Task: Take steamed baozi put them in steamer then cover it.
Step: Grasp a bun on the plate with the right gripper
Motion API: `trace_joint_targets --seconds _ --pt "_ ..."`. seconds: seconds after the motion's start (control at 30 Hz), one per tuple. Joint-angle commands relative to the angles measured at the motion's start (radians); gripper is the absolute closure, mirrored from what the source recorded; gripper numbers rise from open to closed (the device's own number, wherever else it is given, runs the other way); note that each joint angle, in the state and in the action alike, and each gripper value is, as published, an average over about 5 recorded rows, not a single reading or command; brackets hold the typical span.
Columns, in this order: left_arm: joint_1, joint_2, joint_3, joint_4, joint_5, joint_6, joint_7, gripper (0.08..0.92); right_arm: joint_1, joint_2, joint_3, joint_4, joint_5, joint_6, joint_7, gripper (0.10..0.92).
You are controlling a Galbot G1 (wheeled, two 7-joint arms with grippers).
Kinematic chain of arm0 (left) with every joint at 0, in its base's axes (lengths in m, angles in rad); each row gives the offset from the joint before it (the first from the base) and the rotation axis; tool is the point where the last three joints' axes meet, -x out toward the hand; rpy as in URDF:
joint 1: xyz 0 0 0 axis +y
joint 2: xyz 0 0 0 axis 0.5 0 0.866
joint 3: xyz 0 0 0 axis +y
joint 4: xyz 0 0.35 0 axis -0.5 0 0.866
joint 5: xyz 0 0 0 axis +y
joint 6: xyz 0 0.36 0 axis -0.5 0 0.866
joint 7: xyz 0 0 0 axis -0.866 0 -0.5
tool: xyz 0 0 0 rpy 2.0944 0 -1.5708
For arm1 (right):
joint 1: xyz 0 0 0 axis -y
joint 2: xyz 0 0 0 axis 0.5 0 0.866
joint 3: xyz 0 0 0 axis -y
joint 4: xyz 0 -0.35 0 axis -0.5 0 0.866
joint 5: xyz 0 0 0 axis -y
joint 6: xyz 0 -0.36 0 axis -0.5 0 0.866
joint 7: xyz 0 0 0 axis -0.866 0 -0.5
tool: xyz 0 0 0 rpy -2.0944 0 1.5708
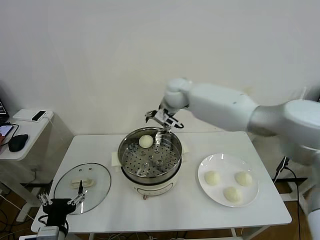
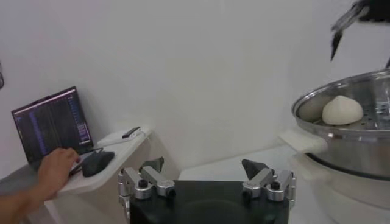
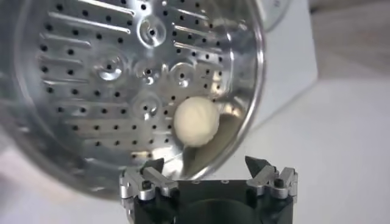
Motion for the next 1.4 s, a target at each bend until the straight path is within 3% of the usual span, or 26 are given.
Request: trace_joint_targets --seconds 0.03,0.27,0.5,0.97,1.4 --pt "-0.002 0.005 0.000 -0.003 -0.008 0.003 0.000 0.177 0.067 -0.278 -0.009 0.263 0.180 -0.257 -0.040 0.203" --pt "-0.018 0.027 0.001 0.005 -0.008 0.008 0.001 0.177 0.048 -0.522 -0.039 0.402 0.168 -0.327 -0.055 0.203" --pt "-0.018 0.030 0.014 0.015 -0.002 0.004 -0.001 0.177 -0.023 -0.606 -0.053 0.412 0.073 -0.319 -0.074 0.203" --pt "-0.022 0.028 0.000 0.033 0.002 0.004 -0.002 0.177 -0.409 -0.532 0.163 0.277 -0.062 -0.290 -0.070 0.203" --pt "-0.023 0.026 -0.008 0.040 0.005 0.005 -0.002 0.177 -0.559 -0.393 0.263 0.104 -0.160 -0.276 -0.057 0.203"
